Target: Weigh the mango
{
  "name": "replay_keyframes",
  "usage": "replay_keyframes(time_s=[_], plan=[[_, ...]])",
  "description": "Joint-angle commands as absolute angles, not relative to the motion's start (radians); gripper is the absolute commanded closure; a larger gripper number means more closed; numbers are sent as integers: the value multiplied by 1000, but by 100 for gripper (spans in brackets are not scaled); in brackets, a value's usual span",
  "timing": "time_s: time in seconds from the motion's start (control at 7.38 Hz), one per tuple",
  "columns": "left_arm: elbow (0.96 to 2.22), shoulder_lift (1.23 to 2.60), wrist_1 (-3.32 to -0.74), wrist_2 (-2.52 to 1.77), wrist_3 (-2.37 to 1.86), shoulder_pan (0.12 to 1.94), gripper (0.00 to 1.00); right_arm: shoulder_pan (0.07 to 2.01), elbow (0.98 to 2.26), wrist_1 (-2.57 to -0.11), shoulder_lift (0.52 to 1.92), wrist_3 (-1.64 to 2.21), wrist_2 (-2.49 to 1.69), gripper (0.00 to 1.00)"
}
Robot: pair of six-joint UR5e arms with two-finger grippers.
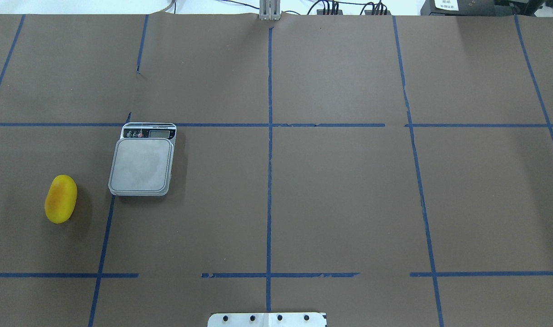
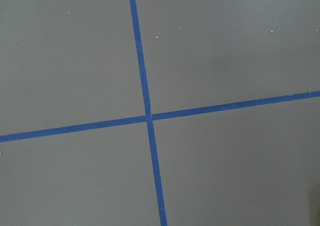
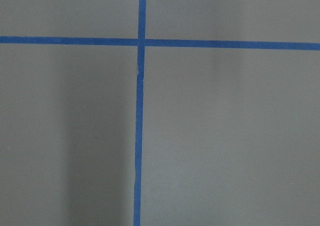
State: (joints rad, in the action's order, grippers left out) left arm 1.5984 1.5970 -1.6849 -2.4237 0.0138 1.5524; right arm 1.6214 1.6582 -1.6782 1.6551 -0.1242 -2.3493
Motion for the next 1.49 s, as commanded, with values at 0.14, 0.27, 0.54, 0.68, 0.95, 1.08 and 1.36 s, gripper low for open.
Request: replay_keyframes(time_s=[0.14, 0.27, 0.54, 0.68, 0.95, 1.08, 1.36], plan=[[1667, 1588, -1672, -2422, 11, 1554, 0, 1621, 1658, -1678, 1655, -124, -2349, 0], [1652, 1580, -1675, -2424, 2, 1552, 0, 1621, 1658, -1678, 1655, -124, -2349, 0], [1644, 1563, -1703, -2427, 12, 1552, 0, 1621, 1658, -1678, 1655, -124, -2349, 0], [1643, 1568, -1751, -2425, 6, 1524, 0, 1621, 1658, -1678, 1655, -124, -2349, 0], [1705, 1577, -1871, -2416, -298, 1315, 0, 1621, 1658, -1678, 1655, -124, -2349, 0], [1791, 1565, -1938, -2372, -533, 1213, 0, 1621, 1658, -1678, 1655, -124, -2349, 0], [1864, 1552, -2011, -2202, -838, 998, 0, 1621, 1658, -1678, 1655, -124, -2349, 0]])
